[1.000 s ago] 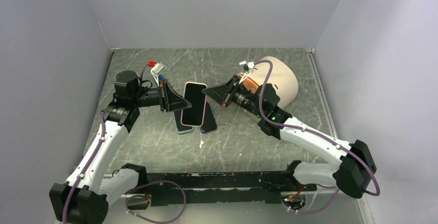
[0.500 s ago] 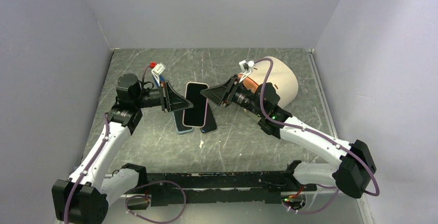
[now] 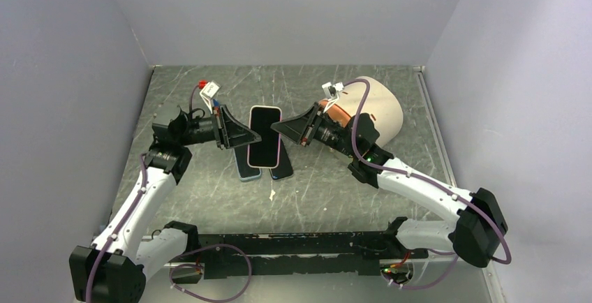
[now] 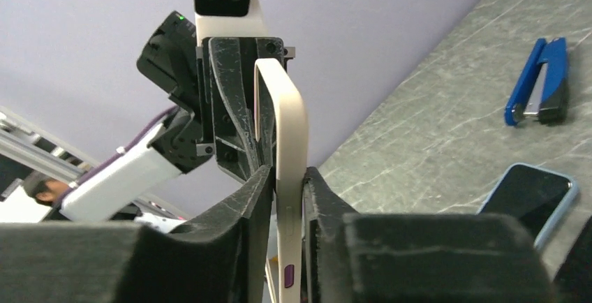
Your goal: Put the phone into the phone case
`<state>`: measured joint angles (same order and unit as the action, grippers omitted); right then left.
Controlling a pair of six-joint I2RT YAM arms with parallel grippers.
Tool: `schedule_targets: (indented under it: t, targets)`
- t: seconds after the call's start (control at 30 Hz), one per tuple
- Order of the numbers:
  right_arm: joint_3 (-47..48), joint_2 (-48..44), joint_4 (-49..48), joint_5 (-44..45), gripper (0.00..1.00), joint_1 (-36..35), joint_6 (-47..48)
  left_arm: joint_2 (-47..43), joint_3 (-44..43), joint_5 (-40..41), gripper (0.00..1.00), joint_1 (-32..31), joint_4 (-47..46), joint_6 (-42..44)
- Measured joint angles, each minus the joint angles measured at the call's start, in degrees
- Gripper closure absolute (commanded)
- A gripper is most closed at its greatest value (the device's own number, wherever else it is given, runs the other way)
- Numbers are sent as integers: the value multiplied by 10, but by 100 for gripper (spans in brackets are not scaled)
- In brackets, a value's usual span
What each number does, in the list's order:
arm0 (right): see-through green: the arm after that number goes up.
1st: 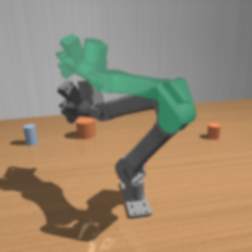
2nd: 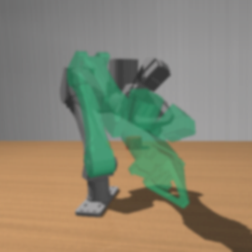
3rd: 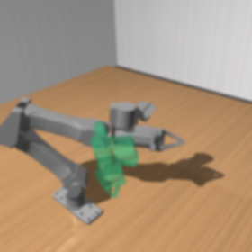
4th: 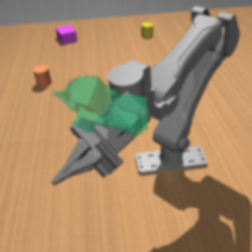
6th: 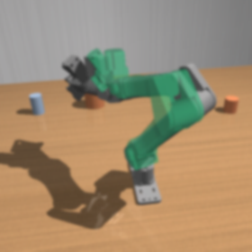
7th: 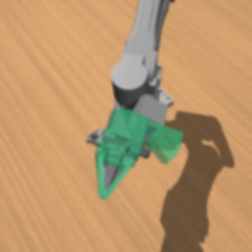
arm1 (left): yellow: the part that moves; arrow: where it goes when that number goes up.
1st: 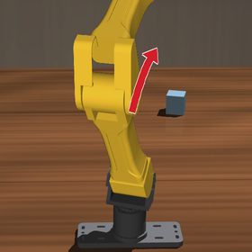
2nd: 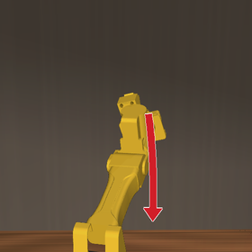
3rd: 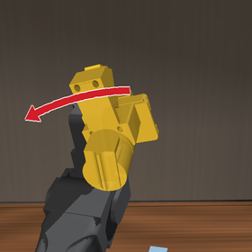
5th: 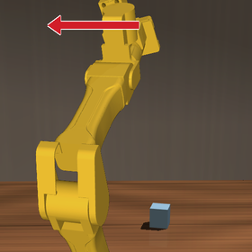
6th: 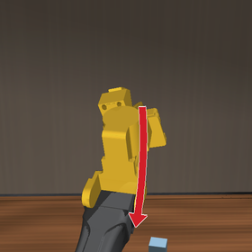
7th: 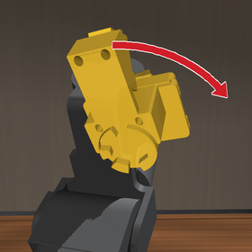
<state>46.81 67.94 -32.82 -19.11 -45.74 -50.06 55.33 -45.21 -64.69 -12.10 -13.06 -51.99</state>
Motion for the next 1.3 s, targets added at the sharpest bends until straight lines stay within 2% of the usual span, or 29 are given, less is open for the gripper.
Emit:
schedule_targets:
  t: [0.07, 0.13, 0.27, 0.3, 0.37, 0.47, 0.6, 0.73, 0.83, 0.93, 1.0, 1.1, 1.17, 1.2, 1.27, 1.3]
  targets:
    - [-3, 3, -7, -1, 92, 2, -7, 0, 0, -1, 98, 0, -4, -3]
    - [-5, 5, -17, -3, 100, 3, -14, 0, 0, -1, 93, 0, -7, -6]
    - [-6, 9, -24, -5, 100, 5, -20, 0, -1, 2, 60, 0, -1, -11]
    - [-7, 9, -24, -6, 100, 5, -20, 0, -3, 7, 54, 0, 12, -7]
    - [-10, 9, -19, -9, 100, 3, -13, 6, -15, 17, 47, 0, 46, 1]
    - [-18, 9, -4, -14, 100, 1, -5, 15, -37, 29, 45, 0, 82, 11]
    - [-26, 9, 3, -24, 100, 0, -3, 15, -54, 44, 55, 0, 103, 17]
    - [-27, 9, 1, -27, 100, 0, -3, 15, -56, 65, 81, 0, 123, 28]
    - [-27, 9, 3, -27, 100, 0, -4, 15, -57, 72, 96, 0, 134, 38]
    - [-28, 9, 11, -26, 100, 0, -5, 14, -61, 74, 96, 0, 148, 55]
    - [-28, 9, 18, -24, 100, 0, -5, 12, -64, 79, 84, -1, 165, 69]
    - [-28, 9, 24, -24, 100, -2, -5, 3, -68, 94, 46, -2, 198, 92]
    - [-28, 10, 28, -21, 100, -4, 1, 2, -80, 119, 28, -3, 236, 115]
    - [-28, 11, 33, -18, 100, -4, 2, 3, -90, 130, 22, -3, 254, 128]
    - [-28, 17, 38, -13, 100, -3, 5, 3, -120, 160, 17, -2, 304, 159]
    - [-28, 21, 41, -9, 100, -3, 6, 3, -141, 176, 10, -2, 329, 176]
